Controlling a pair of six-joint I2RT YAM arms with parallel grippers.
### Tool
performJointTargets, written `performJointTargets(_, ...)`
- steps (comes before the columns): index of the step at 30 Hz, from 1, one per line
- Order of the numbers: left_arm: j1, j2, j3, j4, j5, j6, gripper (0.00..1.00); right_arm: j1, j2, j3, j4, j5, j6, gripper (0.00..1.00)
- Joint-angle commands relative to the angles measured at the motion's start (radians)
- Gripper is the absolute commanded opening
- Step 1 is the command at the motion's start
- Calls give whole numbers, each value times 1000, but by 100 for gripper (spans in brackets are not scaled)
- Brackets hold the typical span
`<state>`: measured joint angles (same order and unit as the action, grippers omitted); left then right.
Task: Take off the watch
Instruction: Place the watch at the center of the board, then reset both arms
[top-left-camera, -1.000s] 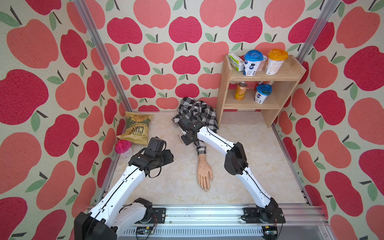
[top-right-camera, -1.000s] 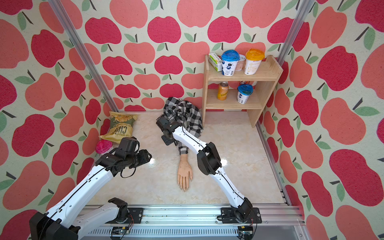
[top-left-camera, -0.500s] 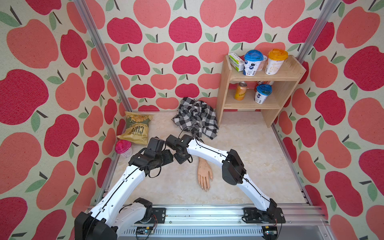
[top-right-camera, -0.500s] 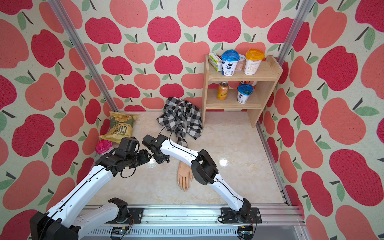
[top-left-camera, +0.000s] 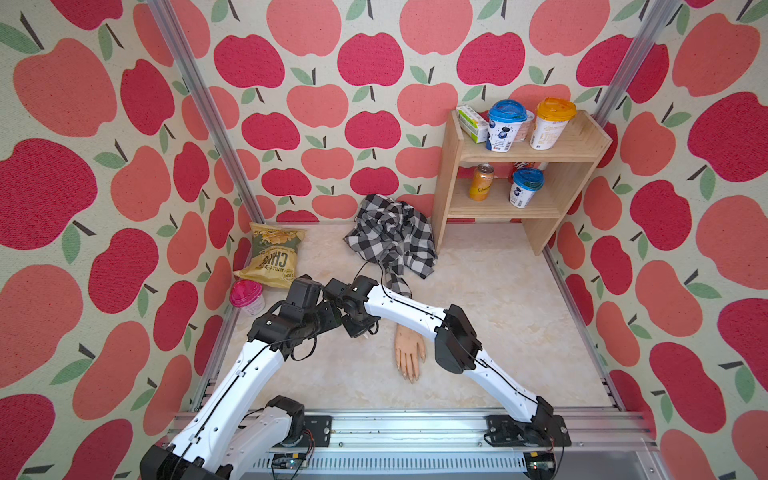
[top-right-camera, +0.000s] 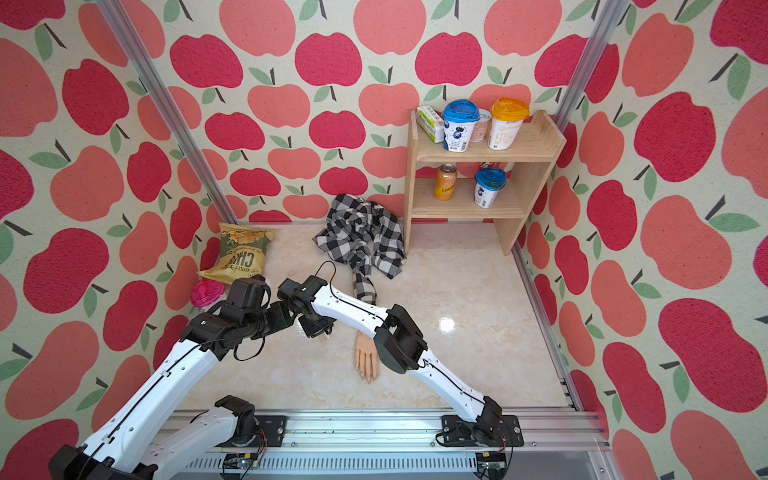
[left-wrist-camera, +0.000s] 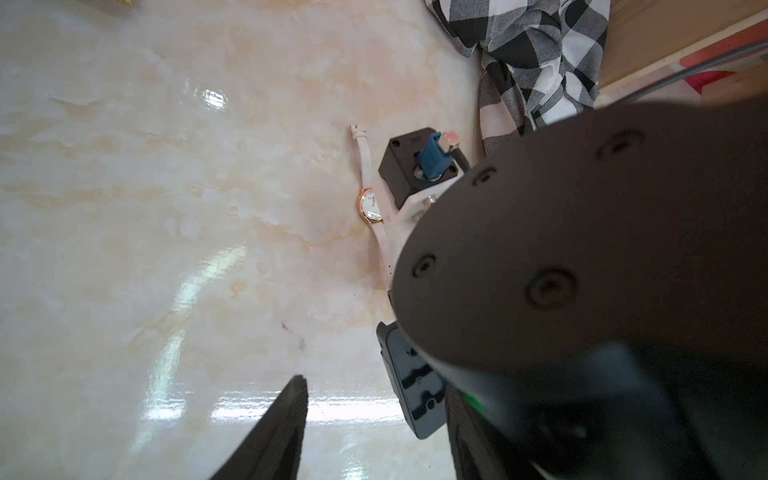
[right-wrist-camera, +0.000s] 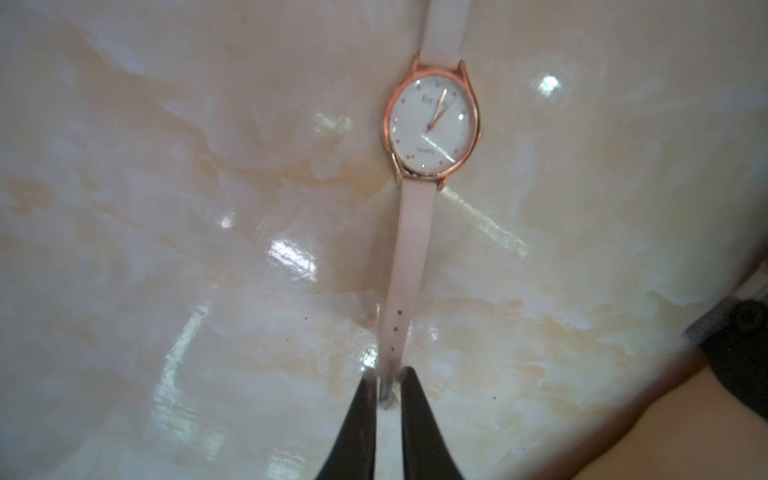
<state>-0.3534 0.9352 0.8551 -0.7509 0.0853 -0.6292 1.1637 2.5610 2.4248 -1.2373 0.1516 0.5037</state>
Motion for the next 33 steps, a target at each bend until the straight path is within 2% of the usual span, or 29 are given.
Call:
performJointTargets(1,10,-18,-4,-19,-18,26,57,47,-24,-43,-7,-33,6,39)
performJointTargets(6,19,-9,5,-32,-18,28,57,45,-98,-68,38,-50,-4,41)
performJointTargets(10,20,15,35,-33,-10,50,58,34,-199,-102,46,21,-33,41)
performJointTargets(12,21,40,63,-13,5,81,60,29,-293,-175,85,75,-60,41)
performJointTargets(18,0,214,215,36,21,187,64,-106,-637,-472,264,179,-131,42)
performJointTargets(19,-2,244,244,36,26,202,66,-129,-691,-518,287,196,-139,42)
performJointTargets(21,-14,303,302,35,30,234,99,-191,-822,-638,352,202,-155,43)
performJointTargets(22,-19,319,317,41,23,249,98,-220,-882,-698,386,207,-158,48)
performJointTargets(26,-16,384,375,68,-1,309,97,-345,-1143,-968,534,253,-170,86)
performJointTargets(27,-11,402,395,70,-5,323,97,-377,-1201,-1026,561,270,-172,99)
performJointTargets(29,-1,422,413,103,-5,352,97,-443,-1299,-1121,614,274,-174,100)
performJointTargets(31,20,433,402,165,43,380,97,-518,-1384,-1198,655,266,-172,100)
performJointTargets(33,41,439,371,236,69,403,97,-602,-1483,-1340,806,240,-207,100)
